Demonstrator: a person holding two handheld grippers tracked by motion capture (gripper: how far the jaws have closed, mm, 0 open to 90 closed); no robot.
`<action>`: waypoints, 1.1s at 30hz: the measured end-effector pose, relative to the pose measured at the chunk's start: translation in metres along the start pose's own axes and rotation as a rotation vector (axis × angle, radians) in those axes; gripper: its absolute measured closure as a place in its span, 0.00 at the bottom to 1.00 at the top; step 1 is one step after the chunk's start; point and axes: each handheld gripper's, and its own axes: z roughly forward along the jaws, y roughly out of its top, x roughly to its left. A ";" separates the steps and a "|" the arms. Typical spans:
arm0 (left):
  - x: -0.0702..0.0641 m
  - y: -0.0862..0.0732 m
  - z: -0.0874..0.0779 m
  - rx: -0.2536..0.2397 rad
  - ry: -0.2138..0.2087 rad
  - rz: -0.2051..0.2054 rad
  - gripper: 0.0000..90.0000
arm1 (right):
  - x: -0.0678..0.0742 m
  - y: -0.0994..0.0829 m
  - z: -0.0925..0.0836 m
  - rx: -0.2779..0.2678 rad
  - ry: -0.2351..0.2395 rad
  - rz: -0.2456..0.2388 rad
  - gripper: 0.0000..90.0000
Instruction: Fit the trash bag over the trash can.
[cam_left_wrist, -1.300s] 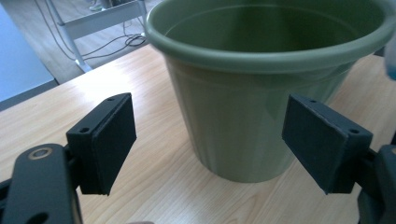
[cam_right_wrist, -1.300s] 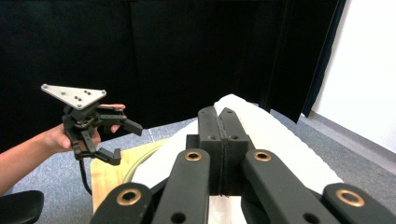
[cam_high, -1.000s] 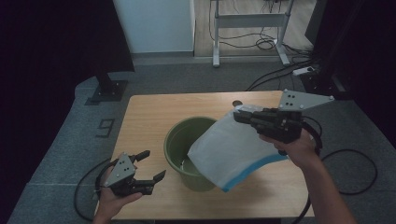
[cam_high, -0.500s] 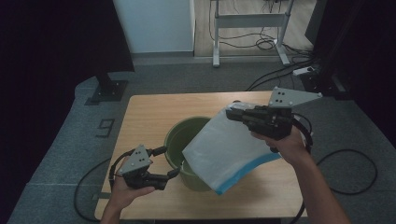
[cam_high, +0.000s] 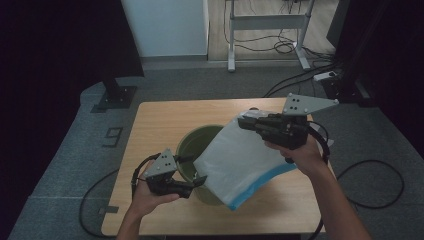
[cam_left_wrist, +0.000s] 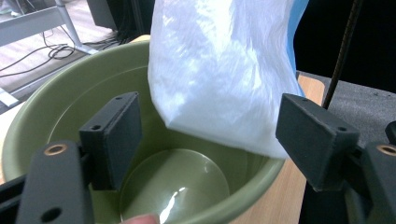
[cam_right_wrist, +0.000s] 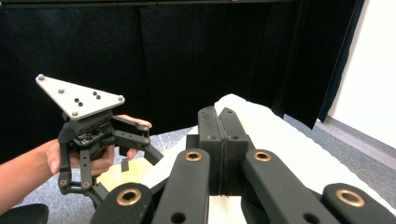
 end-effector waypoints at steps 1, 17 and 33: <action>0.000 0.001 0.001 -0.002 0.000 0.000 0.31 | 0.000 -0.001 0.000 -0.001 0.002 0.002 0.99; 0.002 0.015 0.012 0.006 -0.005 -0.023 0.90 | 0.001 0.000 0.000 -0.010 0.006 -0.002 0.99; 0.009 0.030 -0.036 -0.101 0.057 -0.028 0.97 | 0.013 0.019 0.014 -0.019 0.016 -0.039 0.99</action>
